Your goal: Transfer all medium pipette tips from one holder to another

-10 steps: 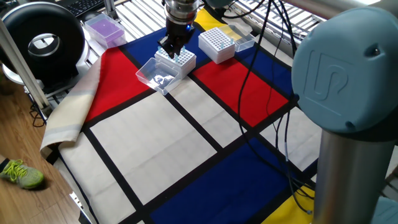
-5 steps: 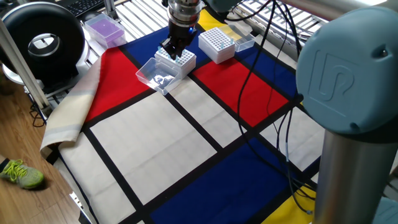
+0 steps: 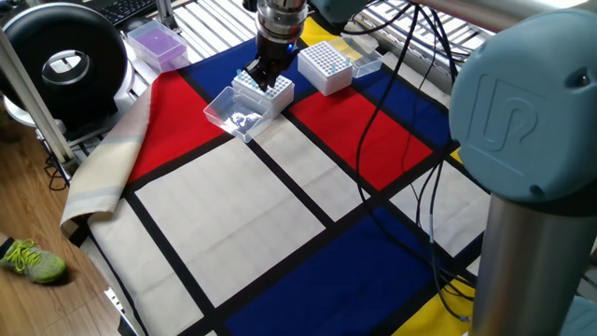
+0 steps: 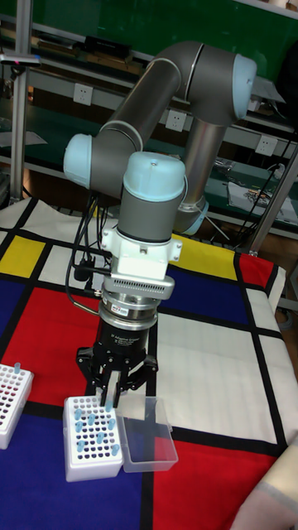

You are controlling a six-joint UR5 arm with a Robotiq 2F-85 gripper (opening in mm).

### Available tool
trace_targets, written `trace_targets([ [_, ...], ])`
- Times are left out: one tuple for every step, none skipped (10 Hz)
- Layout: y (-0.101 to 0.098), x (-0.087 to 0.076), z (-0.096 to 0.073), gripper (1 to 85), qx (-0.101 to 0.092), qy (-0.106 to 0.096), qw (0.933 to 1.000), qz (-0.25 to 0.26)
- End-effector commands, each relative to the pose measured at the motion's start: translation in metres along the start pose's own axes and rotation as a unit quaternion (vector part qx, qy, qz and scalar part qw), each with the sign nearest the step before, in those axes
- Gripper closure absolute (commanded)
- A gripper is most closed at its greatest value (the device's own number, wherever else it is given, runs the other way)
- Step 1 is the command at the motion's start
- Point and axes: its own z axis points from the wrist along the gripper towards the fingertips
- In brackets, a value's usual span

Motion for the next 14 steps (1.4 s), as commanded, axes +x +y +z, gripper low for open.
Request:
trace_targets([
  [0.003, 0.0032, -0.0008, 64.7, -0.004, -0.002, 0.9999, 0.016],
  [0.003, 0.0032, -0.0008, 64.7, -0.004, -0.002, 0.9999, 0.016],
  [0.003, 0.0032, -0.0008, 65.0, -0.004, -0.002, 0.9999, 0.016],
  [0.0034, 0.0032, -0.0008, 67.0, -0.005, -0.002, 0.9998, 0.017],
  [0.0035, 0.0025, -0.0008, 72.3, -0.005, -0.003, 0.9997, 0.022],
  [0.0033, 0.0022, -0.0009, 74.7, -0.005, -0.003, 0.9997, 0.023],
  [0.0027, 0.0016, -0.0009, 76.0, -0.005, -0.004, 0.9997, 0.024],
  [0.0022, 0.0015, -0.0008, 77.7, -0.004, -0.004, 0.9996, 0.027],
  [0.0007, 0.0014, -0.0006, 80.0, -0.001, -0.004, 0.9996, 0.029],
  [0.0003, 0.001, -0.0004, 84.0, 0.0, -0.005, 0.9994, 0.035],
  [0.0002, 0.0002, -0.0006, 84.0, 0.0, -0.006, 0.9994, 0.035],
  [0.0003, -0.0005, -0.0013, 84.0, 0.002, -0.007, 0.9993, 0.038],
  [0.0001, -0.0009, -0.0023, 84.0, 0.005, -0.007, 0.9991, 0.041],
  [0.0, -0.0017, -0.0044, 84.0, 0.007, -0.007, 0.999, 0.043],
])
